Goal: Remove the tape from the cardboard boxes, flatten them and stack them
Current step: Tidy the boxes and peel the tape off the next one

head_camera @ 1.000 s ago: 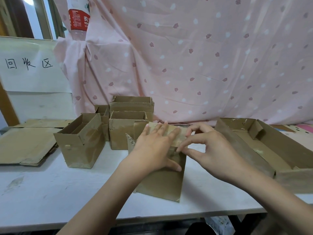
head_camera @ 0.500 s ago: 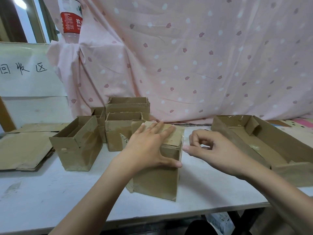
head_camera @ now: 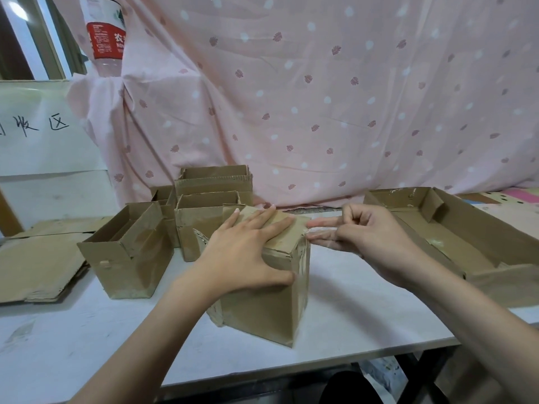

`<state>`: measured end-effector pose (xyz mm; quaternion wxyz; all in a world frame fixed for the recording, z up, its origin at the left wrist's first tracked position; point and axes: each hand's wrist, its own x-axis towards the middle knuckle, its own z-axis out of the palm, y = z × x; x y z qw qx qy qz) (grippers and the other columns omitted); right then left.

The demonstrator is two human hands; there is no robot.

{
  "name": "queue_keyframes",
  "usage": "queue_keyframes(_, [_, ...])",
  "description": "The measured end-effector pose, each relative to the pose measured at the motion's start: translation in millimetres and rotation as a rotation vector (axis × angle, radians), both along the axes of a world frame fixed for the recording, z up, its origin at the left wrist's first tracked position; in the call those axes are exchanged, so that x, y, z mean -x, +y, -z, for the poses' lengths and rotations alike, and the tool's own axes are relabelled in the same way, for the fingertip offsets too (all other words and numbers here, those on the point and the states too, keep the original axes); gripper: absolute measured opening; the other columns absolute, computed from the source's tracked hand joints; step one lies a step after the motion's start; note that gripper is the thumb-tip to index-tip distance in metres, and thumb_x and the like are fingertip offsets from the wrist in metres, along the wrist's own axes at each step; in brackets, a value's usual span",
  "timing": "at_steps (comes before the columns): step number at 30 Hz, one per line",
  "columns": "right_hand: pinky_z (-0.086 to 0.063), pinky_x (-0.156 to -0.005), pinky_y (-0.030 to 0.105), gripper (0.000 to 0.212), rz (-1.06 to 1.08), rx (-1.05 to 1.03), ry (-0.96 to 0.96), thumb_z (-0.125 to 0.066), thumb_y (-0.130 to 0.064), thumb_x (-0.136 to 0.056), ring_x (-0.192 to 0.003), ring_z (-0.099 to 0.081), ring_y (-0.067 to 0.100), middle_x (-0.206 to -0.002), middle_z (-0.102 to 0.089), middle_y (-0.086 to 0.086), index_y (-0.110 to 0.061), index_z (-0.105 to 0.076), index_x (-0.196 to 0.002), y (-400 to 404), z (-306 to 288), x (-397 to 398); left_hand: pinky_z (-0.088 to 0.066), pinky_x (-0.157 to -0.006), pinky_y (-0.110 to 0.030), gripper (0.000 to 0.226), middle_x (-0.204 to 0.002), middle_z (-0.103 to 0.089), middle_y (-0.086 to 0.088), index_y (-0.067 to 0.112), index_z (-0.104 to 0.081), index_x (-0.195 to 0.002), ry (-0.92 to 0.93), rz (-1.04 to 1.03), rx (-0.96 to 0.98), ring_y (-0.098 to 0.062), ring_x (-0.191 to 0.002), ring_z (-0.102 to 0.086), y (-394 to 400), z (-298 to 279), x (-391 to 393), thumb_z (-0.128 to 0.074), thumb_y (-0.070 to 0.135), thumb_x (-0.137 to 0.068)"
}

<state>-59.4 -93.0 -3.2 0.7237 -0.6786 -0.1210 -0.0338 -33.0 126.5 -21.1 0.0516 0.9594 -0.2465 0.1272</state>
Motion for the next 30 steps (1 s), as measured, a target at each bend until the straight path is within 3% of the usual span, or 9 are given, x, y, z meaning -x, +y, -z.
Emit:
queue_keyframes(4, [-0.059, -0.062, 0.029, 0.04, 0.044, -0.033, 0.009, -0.036, 0.026, -0.087, -0.083, -0.074, 0.041, -0.089, -0.072, 0.027, -0.013, -0.038, -0.075, -1.9, 2.1, -8.3, 0.003, -0.124, -0.037, 0.098, -0.165, -0.001, 0.018, 0.055, -0.009, -0.151, 0.003, 0.032, -0.003, -0.001, -0.15, -0.005, 2.4, 0.3, -0.9, -0.054, 0.082, -0.068])
queue_keyframes(11, [-0.058, -0.067, 0.035, 0.027, 0.318, -0.131, -0.155, -0.046, 0.013, -0.097, -0.065, -0.067, 0.03, -0.071, -0.061, 0.005, -0.012, -0.048, -0.087, 1.0, 0.5, -31.3, 0.003, -0.124, -0.037, 0.101, -0.165, 0.001, 0.019, 0.055, -0.006, -0.151, 0.012, 0.059, -0.012, 0.0, -0.15, -0.003, 6.7, -1.2, 2.0, -0.041, 0.086, -0.061])
queue_keyframes(14, [-0.047, -0.046, 0.015, 0.013, 0.327, -0.044, -0.133, -0.047, 0.0, -0.103, -0.069, -0.064, 0.026, -0.083, -0.06, 0.011, -0.006, -0.053, -0.094, -4.7, -18.7, -31.6, 0.004, -0.124, -0.039, 0.101, -0.164, 0.002, 0.019, 0.055, -0.004, -0.151, 0.001, 0.06, -0.018, 0.0, -0.15, -0.001, 6.4, 0.4, 5.0, -0.04, 0.086, -0.061])
queue_keyframes(16, [-0.036, -0.039, 0.007, 0.009, 0.24, 0.101, -0.092, -0.048, -0.003, -0.102, -0.059, -0.061, 0.008, -0.089, -0.066, 0.009, -0.002, -0.057, -0.102, 0.0, -25.3, -26.9, 0.004, -0.124, -0.04, 0.102, -0.165, 0.002, 0.018, 0.052, -0.003, -0.152, -0.013, 0.047, -0.028, -0.001, -0.15, -0.001, 4.6, 0.2, 3.3, -0.04, 0.085, -0.063])
queue_keyframes(18, [-0.038, -0.046, 0.008, 0.015, 0.13, 0.195, -0.059, -0.048, -0.005, -0.1, -0.06, -0.06, 0.005, -0.099, -0.075, 0.007, -0.01, -0.059, -0.108, 4.3, -26.8, -23.7, 0.004, -0.124, -0.04, 0.103, -0.165, 0.003, 0.017, 0.051, -0.002, -0.153, -0.015, 0.043, -0.034, -0.002, -0.151, -0.001, 4.2, 0.3, 2.1, -0.042, 0.085, -0.064])
queue_keyframes(21, [-0.044, -0.071, 0.024, 0.027, -0.001, 0.413, -0.065, -0.051, -0.02, -0.102, -0.077, -0.057, 0.012, -0.102, -0.077, -0.002, -0.032, -0.062, -0.123, 1.3, -21.3, -23.1, 0.004, -0.124, -0.04, 0.103, -0.165, 0.005, 0.017, 0.052, 0.001, -0.153, -0.013, 0.051, -0.031, -0.002, -0.151, 0.0, 5.5, 1.8, 2.4, -0.042, 0.086, -0.065])
queue_keyframes(25, [-0.044, -0.071, 0.017, 0.03, -0.043, 0.601, -0.099, -0.05, -0.032, -0.103, -0.076, -0.053, 0.005, -0.085, -0.068, -0.022, -0.026, -0.078, -0.096, -0.6, -26.6, -17.3, 0.004, -0.124, -0.04, 0.103, -0.165, 0.005, 0.017, 0.052, 0.002, -0.153, -0.012, 0.046, -0.027, -0.003, -0.151, 0.0, 6.2, 1.1, 1.7, -0.042, 0.085, -0.066])
queue_keyframes(28, [-0.038, -0.055, 0.011, 0.026, -0.024, 0.726, -0.11, -0.065, -0.033, -0.096, -0.061, -0.053, 0.0, -0.064, -0.06, -0.02, -0.015, -0.071, -0.078, -4.5, -30.5, -18.2, 0.003, -0.124, -0.041, 0.102, -0.165, 0.003, 0.015, 0.052, 0.0, -0.152, -0.019, 0.051, -0.024, -0.004, -0.151, 0.0, 4.0, 1.1, 1.7, -0.044, 0.085, -0.066])
queue_keyframes(30, [-0.04, -0.054, 0.018, 0.012, -0.002, 0.767, -0.113, -0.076, -0.027, -0.088, -0.061, -0.056, 0.001, -0.065, -0.066, -0.015, -0.018, -0.072, -0.081, -5.0, -34.8, -22.5, 0.003, -0.124, -0.041, 0.101, -0.166, 0.003, 0.014, 0.051, -0.002, -0.153, -0.023, 0.045, -0.027, -0.004, -0.151, 0.0, 2.6, 0.8, 1.9, -0.047, 0.084, -0.068])
